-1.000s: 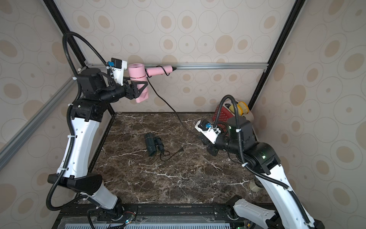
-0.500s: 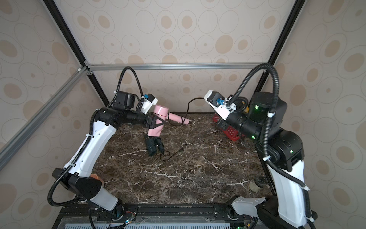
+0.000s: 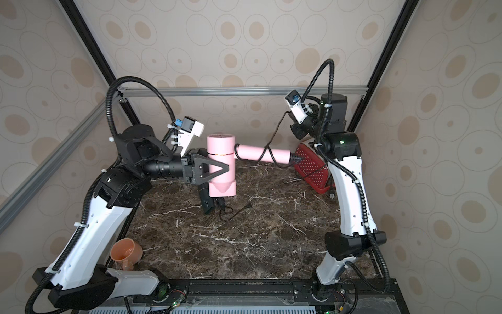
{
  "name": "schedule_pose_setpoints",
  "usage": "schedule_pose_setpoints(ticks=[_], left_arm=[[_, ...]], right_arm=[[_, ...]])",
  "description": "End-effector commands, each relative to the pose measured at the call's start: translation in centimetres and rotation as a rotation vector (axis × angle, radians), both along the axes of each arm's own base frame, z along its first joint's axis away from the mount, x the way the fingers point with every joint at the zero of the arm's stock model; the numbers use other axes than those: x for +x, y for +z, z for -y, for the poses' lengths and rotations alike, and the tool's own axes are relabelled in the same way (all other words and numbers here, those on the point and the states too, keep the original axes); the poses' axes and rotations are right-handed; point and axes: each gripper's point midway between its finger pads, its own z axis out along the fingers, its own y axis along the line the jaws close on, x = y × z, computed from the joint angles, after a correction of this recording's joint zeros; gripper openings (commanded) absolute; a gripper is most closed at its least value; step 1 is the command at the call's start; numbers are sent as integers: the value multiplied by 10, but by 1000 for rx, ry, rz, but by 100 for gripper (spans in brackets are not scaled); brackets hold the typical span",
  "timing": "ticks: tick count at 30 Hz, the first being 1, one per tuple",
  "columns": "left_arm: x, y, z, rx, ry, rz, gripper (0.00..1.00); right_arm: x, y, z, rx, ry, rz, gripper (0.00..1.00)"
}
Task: Wrap the cord around the hair dryer
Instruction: Wrap the power cord around the hair dryer.
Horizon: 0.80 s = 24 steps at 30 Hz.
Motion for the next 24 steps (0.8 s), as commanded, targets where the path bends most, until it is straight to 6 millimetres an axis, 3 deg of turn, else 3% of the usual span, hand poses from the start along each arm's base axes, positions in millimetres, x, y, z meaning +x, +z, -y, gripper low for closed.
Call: schedule_pose_setpoints(ticks=[1,5,11,18,22,24], left_arm=[[-42,89,-30,-241,-47,257,0],[-23,105,-39,-291,69,323,0],[15,118,-29,-374,125,330,0],[70,108,-16,-359,261,320,0],[92,104,-8,-351,293,330,0],[107,86,-3,-235,340,341,0]], right_arm=[[-5,-19,-8,80,53,-54,0],[-29,-45,-15,124,104,-123,0],[-82,-78,-36,123,215,-221,0],[-161,-97,-90,45,379,-267,0],[-201,-99,-120,-21,460,-259,0],[-215,-97,-125,-57,476,-247,0]])
